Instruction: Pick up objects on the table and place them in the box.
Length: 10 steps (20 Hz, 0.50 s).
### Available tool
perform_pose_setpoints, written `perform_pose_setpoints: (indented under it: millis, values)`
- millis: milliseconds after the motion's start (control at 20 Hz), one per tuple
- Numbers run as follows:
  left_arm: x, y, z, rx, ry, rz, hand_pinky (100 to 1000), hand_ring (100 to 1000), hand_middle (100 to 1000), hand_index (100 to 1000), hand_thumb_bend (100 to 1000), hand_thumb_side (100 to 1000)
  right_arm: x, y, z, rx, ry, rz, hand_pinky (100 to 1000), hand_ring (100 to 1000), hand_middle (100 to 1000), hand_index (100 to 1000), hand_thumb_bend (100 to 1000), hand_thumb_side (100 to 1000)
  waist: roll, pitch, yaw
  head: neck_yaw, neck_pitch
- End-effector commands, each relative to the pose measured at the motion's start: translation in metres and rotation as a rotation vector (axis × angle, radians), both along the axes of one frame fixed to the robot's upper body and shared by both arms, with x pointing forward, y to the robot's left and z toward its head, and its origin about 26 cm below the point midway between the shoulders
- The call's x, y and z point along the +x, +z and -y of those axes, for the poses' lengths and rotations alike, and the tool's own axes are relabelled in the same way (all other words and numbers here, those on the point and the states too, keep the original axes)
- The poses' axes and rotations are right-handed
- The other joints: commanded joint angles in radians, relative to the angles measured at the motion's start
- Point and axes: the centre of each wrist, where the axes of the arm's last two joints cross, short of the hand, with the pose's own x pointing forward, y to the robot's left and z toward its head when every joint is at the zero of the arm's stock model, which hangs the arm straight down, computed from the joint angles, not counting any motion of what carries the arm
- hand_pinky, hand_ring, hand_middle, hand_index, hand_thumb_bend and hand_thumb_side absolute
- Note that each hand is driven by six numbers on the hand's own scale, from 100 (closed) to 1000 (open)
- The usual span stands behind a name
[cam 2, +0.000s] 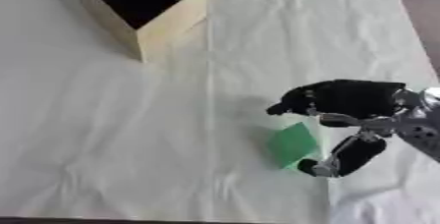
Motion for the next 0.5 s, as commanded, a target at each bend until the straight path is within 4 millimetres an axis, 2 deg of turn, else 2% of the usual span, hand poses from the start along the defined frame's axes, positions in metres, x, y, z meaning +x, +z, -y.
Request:
perform_pose_setpoints:
  millis: [50, 250, 500]
  values:
    - [-0.0014, 0.0063, 0.0015, 0.013, -0.014, 0.021, 613, 611, 755, 761, 326, 673, -0.0018, 0.0059, -0.0011, -0.024, -0.007, 0.018, 862, 940, 820, 983, 358, 416, 0.005, -0.015, 0.002, -0.004, -0.012]
    - [-0.0016, 0.0058, 0.0018, 0.014, -0.016, 0.016, 613, 611, 756, 761, 325, 675, -0.0026, 0.0017, -0.0021, -0.038, -0.005, -0.015, 859, 933, 808, 968, 354, 420, 0.005, -0.012, 0.003, -0.006, -0.011]
    - [-0.0017, 0.0051, 0.002, 0.016, -0.017, 0.009, 612, 610, 756, 760, 322, 677, -0.0032, -0.0016, -0.0031, -0.039, -0.001, -0.048, 837, 860, 715, 881, 307, 452, 0.005, -0.01, 0.003, -0.005, -0.011]
